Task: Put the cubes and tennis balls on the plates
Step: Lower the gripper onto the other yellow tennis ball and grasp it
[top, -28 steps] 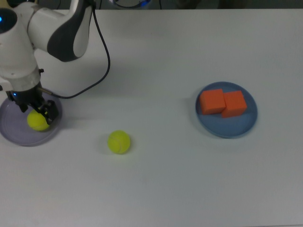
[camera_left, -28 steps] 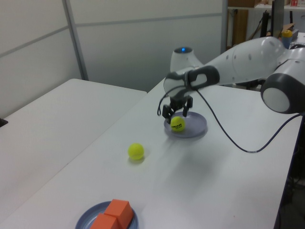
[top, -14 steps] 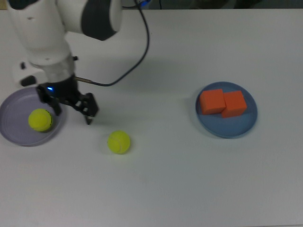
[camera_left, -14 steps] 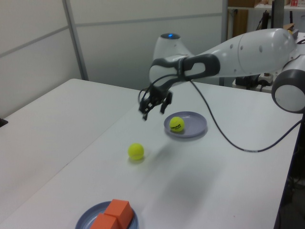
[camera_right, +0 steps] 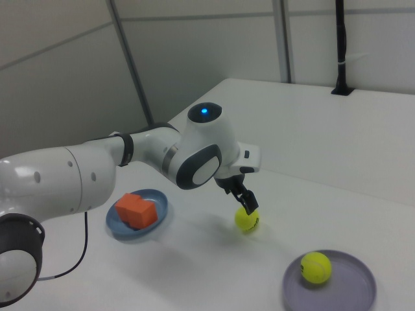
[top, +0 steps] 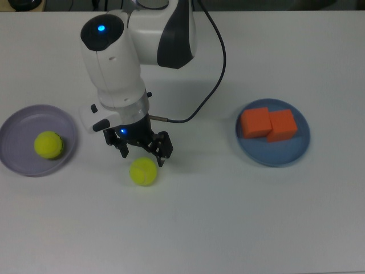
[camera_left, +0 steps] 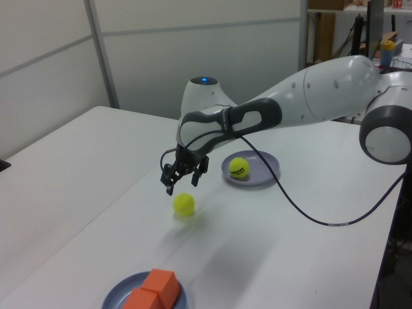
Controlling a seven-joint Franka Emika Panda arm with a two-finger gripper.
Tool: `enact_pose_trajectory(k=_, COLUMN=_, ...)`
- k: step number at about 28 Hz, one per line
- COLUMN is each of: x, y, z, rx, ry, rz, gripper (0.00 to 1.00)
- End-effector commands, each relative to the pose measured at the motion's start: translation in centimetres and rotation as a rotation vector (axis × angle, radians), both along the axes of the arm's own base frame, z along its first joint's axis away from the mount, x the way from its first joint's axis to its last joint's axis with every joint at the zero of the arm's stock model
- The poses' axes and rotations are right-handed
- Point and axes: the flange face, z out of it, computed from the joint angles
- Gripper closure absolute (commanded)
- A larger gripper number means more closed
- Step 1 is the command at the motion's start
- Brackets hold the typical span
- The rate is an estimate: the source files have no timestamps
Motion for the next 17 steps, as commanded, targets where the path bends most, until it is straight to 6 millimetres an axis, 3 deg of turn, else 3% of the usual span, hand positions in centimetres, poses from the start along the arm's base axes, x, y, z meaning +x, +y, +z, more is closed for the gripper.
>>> enact_pose_trajectory(k=1, x=0.6, y=-0.1, z=-1.0, rx=0.001, ry=-0.009, rz=-0.019, gripper=0.0)
enact_pose_trajectory(k=9, x=0.6, y=-0.2, z=-1.7, rx=-0.012, ry=-0.002, rz=-0.013, gripper=0.0)
enact_pose_trajectory(k=17, x=1.1, y=0.4, z=-5.7, rx=-0.044, ry=-0.009, rz=-0.012, gripper=0.03)
